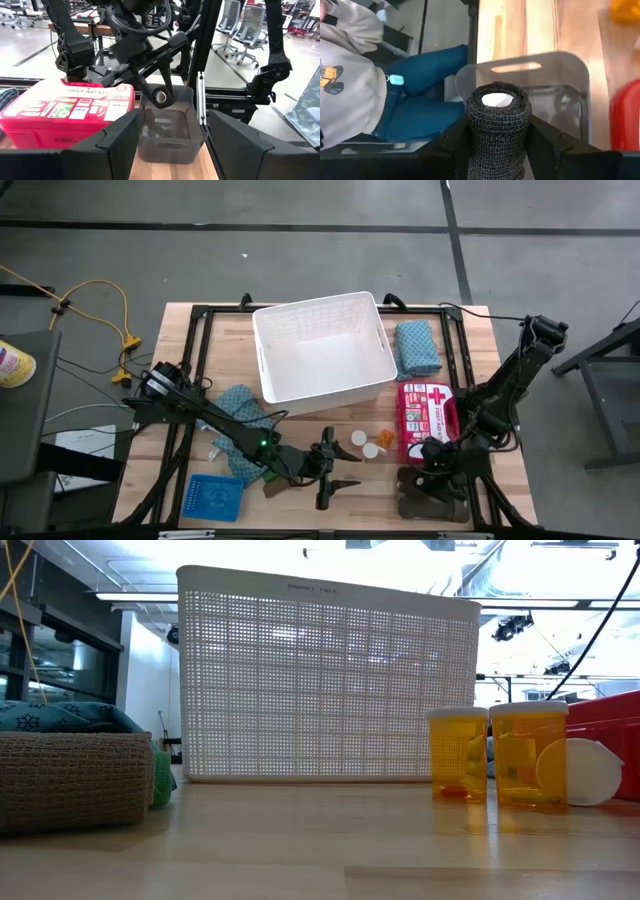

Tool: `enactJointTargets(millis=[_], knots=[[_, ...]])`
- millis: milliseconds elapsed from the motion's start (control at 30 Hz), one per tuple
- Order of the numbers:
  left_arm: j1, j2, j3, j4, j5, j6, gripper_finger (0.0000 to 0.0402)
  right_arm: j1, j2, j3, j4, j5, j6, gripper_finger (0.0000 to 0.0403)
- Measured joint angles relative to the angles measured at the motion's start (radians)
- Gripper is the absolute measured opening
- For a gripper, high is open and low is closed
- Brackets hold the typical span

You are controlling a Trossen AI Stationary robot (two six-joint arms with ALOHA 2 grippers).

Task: Pick & place medical supplies in basket/bin
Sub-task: Put the black bandage into the black bin

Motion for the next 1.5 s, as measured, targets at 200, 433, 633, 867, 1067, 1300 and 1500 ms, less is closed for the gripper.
enactJointTargets(millis=[200,433,633,867,1067,1300,1500], knots=[[0.000,0.000,0.000,0.000,0.000,0.000,0.0234,0.003,0.040,0.000,0.002,-0.059,0.088,0.0146],[0.000,0.000,0.000,-0.008,0.000,0.000,0.0234,0.002,0.147,0.000,0.088,-0.122,0.109,0.0146],[0.000,0.000,0.000,-0.008,0.000,0.000,0.0234,0.010,0.190,0.014,0.106,-0.116,0.083,0.0146],[0.000,0.000,0.000,-0.008,0.000,-0.005,0.0234,0.010,0.192,0.123,-0.054,-0.045,-0.027,0.0146],[0.000,0.000,0.000,-0.008,0.000,-0.005,0.0234,0.021,0.193,0.207,-0.206,0.003,-0.050,0.0146],[0.000,0.000,0.000,-0.008,0.001,-0.007,0.0234,0.045,0.206,0.213,-0.210,0.020,-0.049,0.0146],[0.000,0.000,0.000,-0.008,0.001,-0.007,0.0234,0.053,0.287,0.213,-0.209,-0.015,-0.047,0.0146]])
